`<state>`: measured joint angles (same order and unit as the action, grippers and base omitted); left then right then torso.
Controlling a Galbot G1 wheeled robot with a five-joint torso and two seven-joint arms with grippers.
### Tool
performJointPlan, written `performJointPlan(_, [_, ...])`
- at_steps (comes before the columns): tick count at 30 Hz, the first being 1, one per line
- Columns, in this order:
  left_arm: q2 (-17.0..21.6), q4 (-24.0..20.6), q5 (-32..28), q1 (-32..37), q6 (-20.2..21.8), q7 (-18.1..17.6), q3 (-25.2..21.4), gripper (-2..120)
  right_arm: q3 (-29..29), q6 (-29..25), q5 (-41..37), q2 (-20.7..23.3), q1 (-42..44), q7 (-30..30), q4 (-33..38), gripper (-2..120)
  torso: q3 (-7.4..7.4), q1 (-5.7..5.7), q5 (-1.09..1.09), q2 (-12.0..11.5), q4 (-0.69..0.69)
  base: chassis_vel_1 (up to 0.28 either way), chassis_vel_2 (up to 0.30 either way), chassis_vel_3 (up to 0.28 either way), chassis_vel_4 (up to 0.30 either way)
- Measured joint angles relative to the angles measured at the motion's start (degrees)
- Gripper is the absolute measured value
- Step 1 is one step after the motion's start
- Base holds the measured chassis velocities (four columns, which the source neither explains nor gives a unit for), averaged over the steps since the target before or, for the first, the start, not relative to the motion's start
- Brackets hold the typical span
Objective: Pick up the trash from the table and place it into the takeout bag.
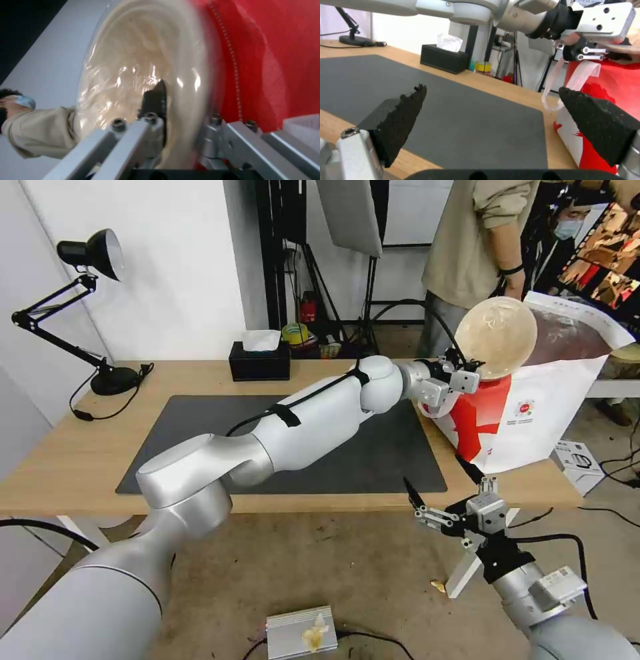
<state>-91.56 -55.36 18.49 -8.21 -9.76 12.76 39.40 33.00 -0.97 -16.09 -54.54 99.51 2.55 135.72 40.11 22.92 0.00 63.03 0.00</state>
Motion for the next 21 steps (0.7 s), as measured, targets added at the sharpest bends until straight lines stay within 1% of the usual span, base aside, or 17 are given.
performJointPlan(1, [0.00,-0.06,0.01,0.00,-0.08,-0.14,0.04,21,0.00,0.00,0.00,0.00,0.00,0.00,0.00,100,0.00,0.00,0.00,0.00,0.00,0.000,0.000,0.000,0.000])
performJointPlan(4, [0.00,-0.07,0.02,0.00,-0.13,-0.29,0.06,24,0.00,0.00,0.00,0.00,0.00,0.00,0.00,100,0.00,0.00,0.00,0.00,0.00,0.000,0.000,0.000,0.000])
performJointPlan(5, [0.00,-0.10,0.02,0.00,-0.21,-0.44,0.08,28,0.00,0.00,0.00,0.00,0.00,0.00,0.00,100,0.00,0.00,0.00,0.00,0.00,0.000,0.000,0.000,0.000])
performJointPlan(6, [0.01,-0.17,0.06,-0.19,-0.53,-1.40,0.23,43,0.00,0.00,0.00,0.00,0.00,0.00,0.00,100,0.00,0.00,0.00,0.00,0.00,0.000,0.000,0.000,0.000])
performJointPlan(8, [0.01,-0.35,0.06,-0.52,-0.55,-1.99,0.43,55,0.00,0.00,0.00,0.00,0.00,0.00,0.00,100,0.00,0.00,0.00,0.00,0.00,0.000,0.000,0.000,0.000])
performJointPlan(9, [0.01,-0.35,0.06,-0.52,-0.55,-1.99,0.43,55,0.00,0.00,0.00,0.00,0.00,0.00,0.00,100,0.00,0.00,0.00,0.00,0.00,0.000,0.000,0.000,0.000])
performJointPlan(13, [0.00,-0.49,0.06,-0.70,-0.55,-2.41,0.65,72,0.00,0.00,0.00,0.00,0.00,0.00,0.00,100,0.00,0.00,0.00,0.00,0.00,0.000,0.000,0.000,0.000])
performJointPlan(14, [0.00,-0.49,0.06,-0.70,-0.55,-2.41,0.65,72,0.00,0.00,0.00,0.00,0.00,0.00,0.00,100,0.00,0.00,0.00,0.00,0.00,0.000,0.000,0.000,0.000])
performJointPlan(15, [0.00,-0.52,0.06,-0.70,-0.55,-2.69,0.73,79,0.00,0.00,0.00,0.00,0.00,0.00,0.00,100,0.00,0.00,0.00,0.00,0.00,0.000,0.000,0.000,0.000])
performJointPlan(16, [0.00,-0.55,0.06,-0.71,-0.55,-3.01,0.79,82,0.00,0.00,0.00,0.00,0.00,0.00,0.00,100,0.00,0.00,0.00,0.00,0.00,0.000,0.000,0.000,0.000])
performJointPlan(18, [-0.01,-0.63,0.06,-0.79,-0.60,-3.60,1.02,92,0.00,0.00,0.00,0.00,0.00,0.00,0.00,100,0.00,0.00,0.00,0.00,0.00,0.000,0.000,0.000,0.000])
performJointPlan(19, [-0.01,-0.63,0.06,-0.79,-0.60,-3.60,1.02,92,0.00,0.00,0.00,0.00,0.00,0.00,0.00,100,0.00,0.00,0.00,0.00,0.00,0.000,0.000,0.000,0.000])
performJointPlan(21, [-0.01,-0.70,0.16,-0.94,-0.65,-4.03,1.16,98,0.00,0.00,0.00,0.00,0.00,0.00,0.00,100,0.00,0.00,0.00,0.00,0.00,0.000,0.000,0.000,0.000])
